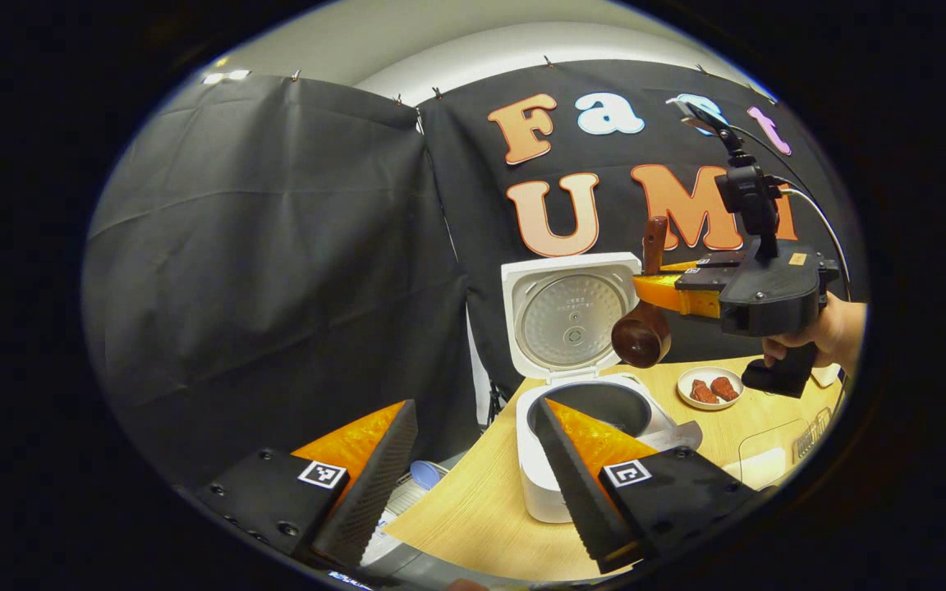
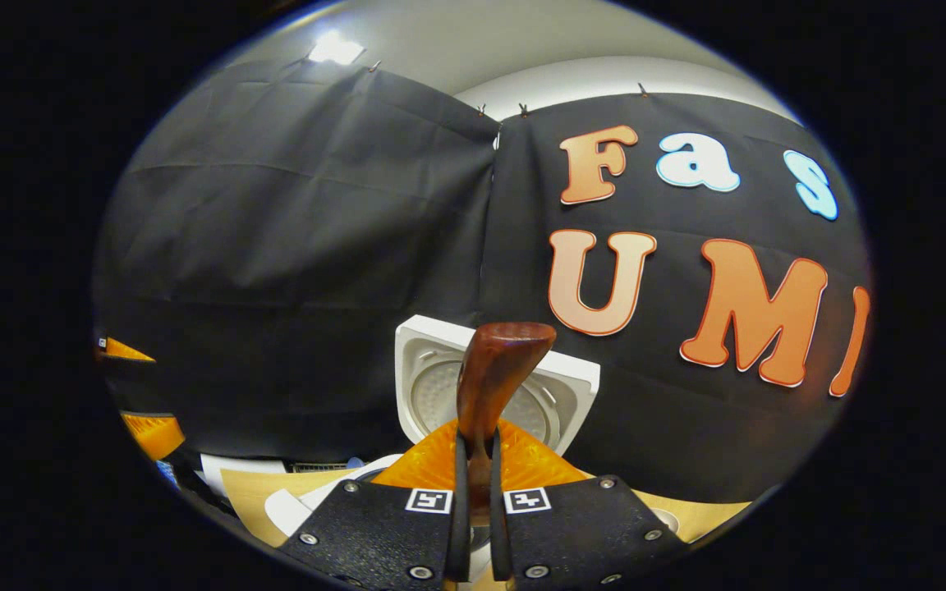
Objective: Close the left gripper, press the button to open the rice cooker; take a wooden spoon from the chopstick holder with the right hand, scoop a spoonful of rice and pour it into the rice cooker, then put the wooden spoon back into the chopstick holder.
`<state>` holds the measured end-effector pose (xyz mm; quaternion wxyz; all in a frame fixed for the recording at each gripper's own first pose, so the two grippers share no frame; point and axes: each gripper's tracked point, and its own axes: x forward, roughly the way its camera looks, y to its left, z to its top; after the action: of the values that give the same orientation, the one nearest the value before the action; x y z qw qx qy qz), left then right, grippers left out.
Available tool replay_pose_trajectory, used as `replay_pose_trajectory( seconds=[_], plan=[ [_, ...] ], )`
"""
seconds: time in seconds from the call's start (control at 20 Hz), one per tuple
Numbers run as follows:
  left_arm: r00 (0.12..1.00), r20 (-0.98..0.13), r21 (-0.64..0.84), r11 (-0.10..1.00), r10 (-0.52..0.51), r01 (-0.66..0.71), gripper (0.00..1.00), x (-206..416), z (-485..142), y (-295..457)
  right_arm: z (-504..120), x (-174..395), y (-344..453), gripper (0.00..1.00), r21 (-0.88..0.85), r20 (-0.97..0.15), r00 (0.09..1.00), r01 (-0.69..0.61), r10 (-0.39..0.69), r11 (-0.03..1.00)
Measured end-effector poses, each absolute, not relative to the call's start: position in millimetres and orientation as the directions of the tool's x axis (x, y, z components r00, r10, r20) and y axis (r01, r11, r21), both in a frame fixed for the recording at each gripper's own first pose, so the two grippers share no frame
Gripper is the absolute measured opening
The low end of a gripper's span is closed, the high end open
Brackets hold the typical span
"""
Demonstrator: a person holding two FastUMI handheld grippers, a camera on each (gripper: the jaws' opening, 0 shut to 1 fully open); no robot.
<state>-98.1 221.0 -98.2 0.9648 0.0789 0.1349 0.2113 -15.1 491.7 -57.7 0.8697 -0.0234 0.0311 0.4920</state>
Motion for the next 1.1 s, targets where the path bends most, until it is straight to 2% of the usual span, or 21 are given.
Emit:
replay_pose_trajectory(
  seconds=[0.25, 0.5, 1.1],
  plan=[
    [0.892, -0.21, 0.214, 0.909, 0.401, -0.359, 0.96, -98, -90, 199, -58, -8, 437, 0.09, 0.053, -0.095, 0.559, -0.823, 0.823, 0.565],
    [0.908, -0.228, 0.207, 0.929, 0.352, -0.308, 0.96, -92, -94, 172, -68, 12, 370, 0.09, 0.108, -0.125, 0.646, -0.746, 0.753, 0.658],
    [0.953, -0.227, 0.199, 0.968, 0.2, -0.156, 0.96, -57, -88, 85, -128, 44, 179, 0.09, 0.188, -0.267, 0.817, -0.476, 0.511, 0.859]
  ],
)
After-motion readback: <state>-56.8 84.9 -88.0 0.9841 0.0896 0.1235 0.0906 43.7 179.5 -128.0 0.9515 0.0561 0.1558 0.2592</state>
